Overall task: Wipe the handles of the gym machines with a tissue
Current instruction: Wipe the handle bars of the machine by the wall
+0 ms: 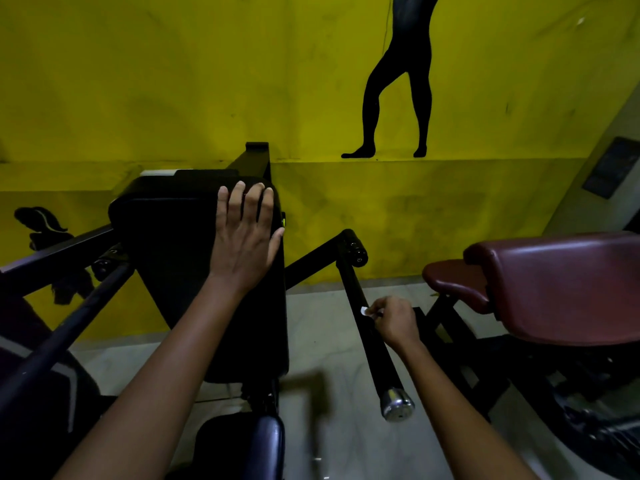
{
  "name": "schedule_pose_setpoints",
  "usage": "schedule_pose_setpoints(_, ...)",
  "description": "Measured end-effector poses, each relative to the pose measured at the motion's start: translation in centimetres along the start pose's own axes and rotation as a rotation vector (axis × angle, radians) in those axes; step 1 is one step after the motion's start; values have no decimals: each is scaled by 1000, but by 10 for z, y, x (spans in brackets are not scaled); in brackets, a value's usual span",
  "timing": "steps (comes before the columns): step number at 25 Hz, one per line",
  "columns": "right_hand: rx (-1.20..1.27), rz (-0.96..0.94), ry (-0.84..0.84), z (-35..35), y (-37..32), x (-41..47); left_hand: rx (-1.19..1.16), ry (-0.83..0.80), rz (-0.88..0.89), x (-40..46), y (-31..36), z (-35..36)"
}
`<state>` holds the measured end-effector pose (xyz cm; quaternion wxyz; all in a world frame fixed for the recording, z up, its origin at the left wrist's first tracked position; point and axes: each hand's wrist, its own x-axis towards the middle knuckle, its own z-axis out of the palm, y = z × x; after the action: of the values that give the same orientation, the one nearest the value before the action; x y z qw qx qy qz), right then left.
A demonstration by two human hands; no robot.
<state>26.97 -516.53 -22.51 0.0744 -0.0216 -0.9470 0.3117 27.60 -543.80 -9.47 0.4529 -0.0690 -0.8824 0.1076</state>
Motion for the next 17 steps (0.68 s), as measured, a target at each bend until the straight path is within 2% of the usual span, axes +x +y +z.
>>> schedule_pose_setpoints(10, -50, -25, 14, -21, 4, -56, 105, -40, 101, 4, -3, -8)
schedule_pose_setpoints(17, -93, -13, -16, -34, 1, -82, 74, -133, 107, 4, -3, -18)
